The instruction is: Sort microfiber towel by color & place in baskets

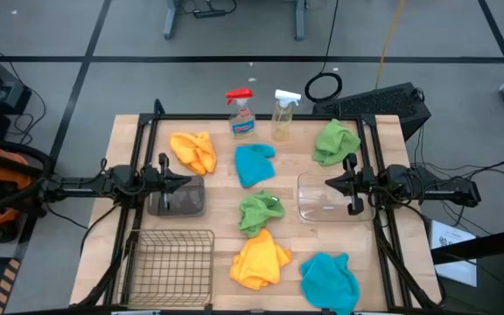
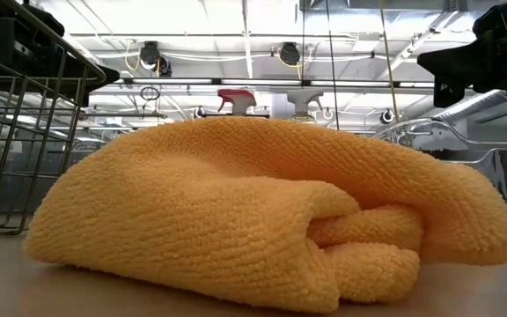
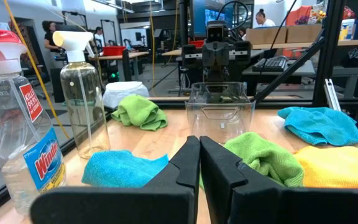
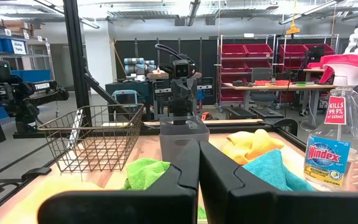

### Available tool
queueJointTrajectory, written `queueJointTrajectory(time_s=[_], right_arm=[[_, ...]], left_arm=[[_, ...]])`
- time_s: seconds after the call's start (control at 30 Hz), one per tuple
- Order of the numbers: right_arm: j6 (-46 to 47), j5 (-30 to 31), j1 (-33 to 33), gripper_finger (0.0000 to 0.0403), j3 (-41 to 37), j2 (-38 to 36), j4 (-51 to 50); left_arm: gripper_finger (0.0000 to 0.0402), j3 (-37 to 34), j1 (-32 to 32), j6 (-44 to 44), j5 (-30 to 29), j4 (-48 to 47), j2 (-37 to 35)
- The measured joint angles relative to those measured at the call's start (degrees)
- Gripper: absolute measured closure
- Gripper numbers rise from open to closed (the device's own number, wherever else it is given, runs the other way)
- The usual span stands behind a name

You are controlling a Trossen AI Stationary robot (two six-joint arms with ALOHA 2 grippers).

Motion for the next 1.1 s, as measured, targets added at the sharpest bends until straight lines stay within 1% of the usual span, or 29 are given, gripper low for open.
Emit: queueJointTrajectory(time_s=[0.33,0.5,1.1], right_arm=[[0.0,0.0,0.0,0.0403,0.0,0.0,0.0],[0.0,0.0,0.0,0.0403,0.0,0.0,0.0],[0.0,0.0,0.0,0.0403,0.0,0.0,0.0]], left_arm=[[0.0381,0.0,0.0,0.2,0.0,0.0,0.0],[0.0381,0.0,0.0,6.2,-0.5,0.0,0.0],[0.0381,0.0,0.0,6.0,-0.6,0.0,0.0]])
